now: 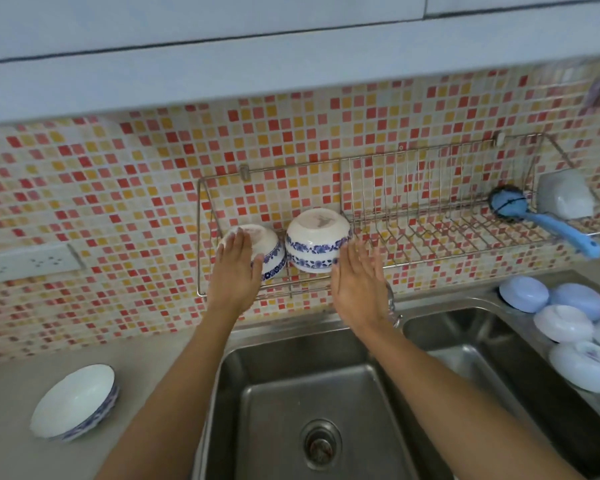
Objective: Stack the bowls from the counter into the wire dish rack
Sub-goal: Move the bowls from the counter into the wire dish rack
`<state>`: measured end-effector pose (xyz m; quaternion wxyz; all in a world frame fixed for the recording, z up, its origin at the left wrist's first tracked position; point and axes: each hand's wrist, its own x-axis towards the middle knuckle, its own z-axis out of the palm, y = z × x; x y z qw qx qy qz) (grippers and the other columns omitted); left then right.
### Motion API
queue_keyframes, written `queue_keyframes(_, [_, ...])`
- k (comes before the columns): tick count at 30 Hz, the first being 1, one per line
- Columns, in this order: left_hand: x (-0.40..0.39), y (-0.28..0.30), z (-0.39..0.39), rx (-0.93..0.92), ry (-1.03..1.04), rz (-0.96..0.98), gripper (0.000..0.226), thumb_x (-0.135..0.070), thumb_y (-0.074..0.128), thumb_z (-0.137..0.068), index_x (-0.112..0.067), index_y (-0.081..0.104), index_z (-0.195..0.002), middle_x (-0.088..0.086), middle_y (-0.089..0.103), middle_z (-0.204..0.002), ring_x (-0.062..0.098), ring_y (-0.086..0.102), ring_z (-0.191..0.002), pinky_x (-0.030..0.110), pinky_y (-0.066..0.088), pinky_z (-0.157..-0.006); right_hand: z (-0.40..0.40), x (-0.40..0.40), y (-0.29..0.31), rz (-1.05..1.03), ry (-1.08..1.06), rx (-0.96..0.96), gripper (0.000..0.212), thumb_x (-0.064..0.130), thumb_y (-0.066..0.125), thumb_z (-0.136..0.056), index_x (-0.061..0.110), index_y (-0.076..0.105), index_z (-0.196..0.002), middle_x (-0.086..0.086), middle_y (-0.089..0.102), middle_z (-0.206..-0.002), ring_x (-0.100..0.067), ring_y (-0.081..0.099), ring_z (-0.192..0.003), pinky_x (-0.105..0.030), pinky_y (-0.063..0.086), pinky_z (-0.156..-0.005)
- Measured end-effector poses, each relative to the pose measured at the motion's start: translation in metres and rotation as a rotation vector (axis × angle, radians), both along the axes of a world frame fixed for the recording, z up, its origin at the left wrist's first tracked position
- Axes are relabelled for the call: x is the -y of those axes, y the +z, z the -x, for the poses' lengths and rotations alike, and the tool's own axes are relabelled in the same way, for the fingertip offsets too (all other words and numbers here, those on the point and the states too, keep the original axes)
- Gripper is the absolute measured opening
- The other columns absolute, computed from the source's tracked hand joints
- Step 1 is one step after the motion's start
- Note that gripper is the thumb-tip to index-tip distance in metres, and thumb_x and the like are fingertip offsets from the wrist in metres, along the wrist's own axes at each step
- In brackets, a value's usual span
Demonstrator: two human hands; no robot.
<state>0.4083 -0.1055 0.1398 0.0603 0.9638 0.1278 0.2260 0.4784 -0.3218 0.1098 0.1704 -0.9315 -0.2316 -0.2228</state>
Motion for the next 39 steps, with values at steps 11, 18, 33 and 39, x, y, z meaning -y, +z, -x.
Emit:
queue_keyframes(11, [0.011,-0.016,0.025,-0.082,0.071,-0.099,0.068,-0.051,-0.008,-0.094,-0.014,0.000,-0.151,0.003,0.000,-0.161,0.018,-0.003,-0.148,0.038,-0.008,-0.119,0.013,-0.001,-0.018,-0.070,-0.008,0.005,0.057,0.037,0.018,-0.104,0.006,0.021,-0.151,-0.011,0.018,-0.160,-0.023,0.010,-0.149,-0.043,0.003,-0.122])
queue_keyframes(18, [0.018,-0.072,0.091,0.002,-0.005,-0.042,0.057,-0.036,0.015,-0.102,-0.015,-0.004,-0.152,0.004,-0.011,-0.160,0.023,-0.013,-0.147,0.042,-0.002,-0.121,0.081,-0.034,-0.088,-0.141,0.109,-0.189,0.064,0.044,0.022,-0.101,0.008,0.012,-0.153,-0.007,-0.001,-0.161,-0.021,-0.001,-0.148,-0.047,0.011,-0.120])
queue_keyframes(33, [-0.241,-0.150,0.294,-0.091,0.711,0.451,0.070,-0.042,0.037,-0.099,-0.006,0.008,-0.151,0.022,0.001,-0.159,0.035,0.001,-0.147,0.044,0.006,-0.119,0.197,-0.257,-0.146,0.130,0.440,-0.705,0.067,0.040,0.049,-0.096,0.018,0.021,-0.152,-0.005,0.015,-0.162,-0.025,0.016,-0.148,-0.043,0.023,-0.118])
queue_keyframes(39, [-0.293,-0.179,0.299,-0.080,0.712,0.751,0.069,-0.042,0.037,-0.099,-0.007,0.008,-0.151,0.018,0.000,-0.160,0.030,0.001,-0.148,0.041,0.006,-0.119,0.222,-0.356,-0.139,0.004,0.406,-0.898,0.067,0.038,0.059,-0.093,0.011,0.032,-0.147,-0.011,0.038,-0.152,-0.029,0.039,-0.137,-0.037,0.034,-0.109])
